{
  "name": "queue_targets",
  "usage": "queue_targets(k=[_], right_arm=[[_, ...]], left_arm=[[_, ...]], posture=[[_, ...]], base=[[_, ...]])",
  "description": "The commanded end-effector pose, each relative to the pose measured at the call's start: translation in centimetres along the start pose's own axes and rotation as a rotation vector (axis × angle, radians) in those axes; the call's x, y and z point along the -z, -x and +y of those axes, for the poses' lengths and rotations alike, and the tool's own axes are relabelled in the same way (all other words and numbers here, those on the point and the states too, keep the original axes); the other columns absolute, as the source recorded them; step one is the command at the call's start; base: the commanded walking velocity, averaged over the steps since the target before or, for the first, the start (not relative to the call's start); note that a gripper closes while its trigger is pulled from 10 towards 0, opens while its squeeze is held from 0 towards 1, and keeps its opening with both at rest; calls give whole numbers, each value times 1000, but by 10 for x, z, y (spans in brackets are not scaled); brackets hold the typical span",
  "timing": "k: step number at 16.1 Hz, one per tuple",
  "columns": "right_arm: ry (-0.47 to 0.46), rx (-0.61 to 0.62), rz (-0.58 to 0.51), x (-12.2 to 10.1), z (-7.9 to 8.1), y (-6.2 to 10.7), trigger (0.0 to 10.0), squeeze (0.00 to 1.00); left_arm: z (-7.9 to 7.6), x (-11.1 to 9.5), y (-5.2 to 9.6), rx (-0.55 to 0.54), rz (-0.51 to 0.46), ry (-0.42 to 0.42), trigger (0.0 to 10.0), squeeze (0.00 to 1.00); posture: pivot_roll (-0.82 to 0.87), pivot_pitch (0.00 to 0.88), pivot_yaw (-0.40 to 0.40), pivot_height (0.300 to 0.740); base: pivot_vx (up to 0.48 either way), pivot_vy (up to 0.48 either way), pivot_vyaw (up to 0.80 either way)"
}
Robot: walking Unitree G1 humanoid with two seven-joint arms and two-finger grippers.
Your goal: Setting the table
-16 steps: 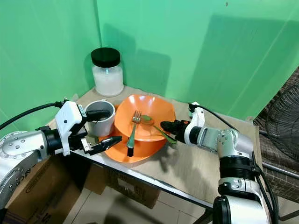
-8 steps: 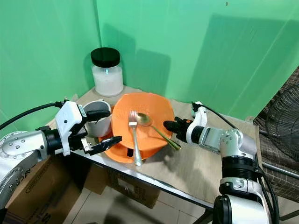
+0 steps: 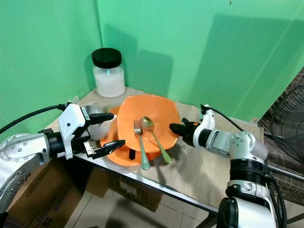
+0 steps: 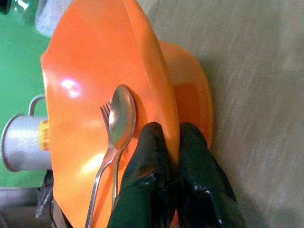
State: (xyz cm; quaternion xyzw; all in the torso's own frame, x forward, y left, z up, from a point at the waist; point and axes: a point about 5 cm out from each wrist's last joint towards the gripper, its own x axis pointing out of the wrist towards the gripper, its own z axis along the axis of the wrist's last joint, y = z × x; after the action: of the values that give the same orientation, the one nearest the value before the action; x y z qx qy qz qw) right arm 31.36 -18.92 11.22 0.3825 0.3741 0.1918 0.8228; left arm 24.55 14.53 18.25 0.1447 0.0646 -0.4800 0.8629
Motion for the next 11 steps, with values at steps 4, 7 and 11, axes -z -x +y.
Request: queue_targets(k=[4, 7, 11], right_arm=[[-55, -20, -49, -13, 1, 12, 0, 0], [-84, -24, -88, -22, 0, 19, 0, 0], [-107, -19, -143, -33, -2, 30, 0, 0]], left_arm=[[-2, -2, -3, 18, -1, -11, 10000, 0], [-2, -1, -4, 18, 0, -10, 10000, 0], [-1, 1, -5, 17, 1, -10, 10000, 0]], posture=[[-140, 0, -57, 740], [-141, 0, -57, 740], [-145, 0, -57, 740]], base=[[0, 0, 0], [0, 0, 0], [0, 0, 0]])
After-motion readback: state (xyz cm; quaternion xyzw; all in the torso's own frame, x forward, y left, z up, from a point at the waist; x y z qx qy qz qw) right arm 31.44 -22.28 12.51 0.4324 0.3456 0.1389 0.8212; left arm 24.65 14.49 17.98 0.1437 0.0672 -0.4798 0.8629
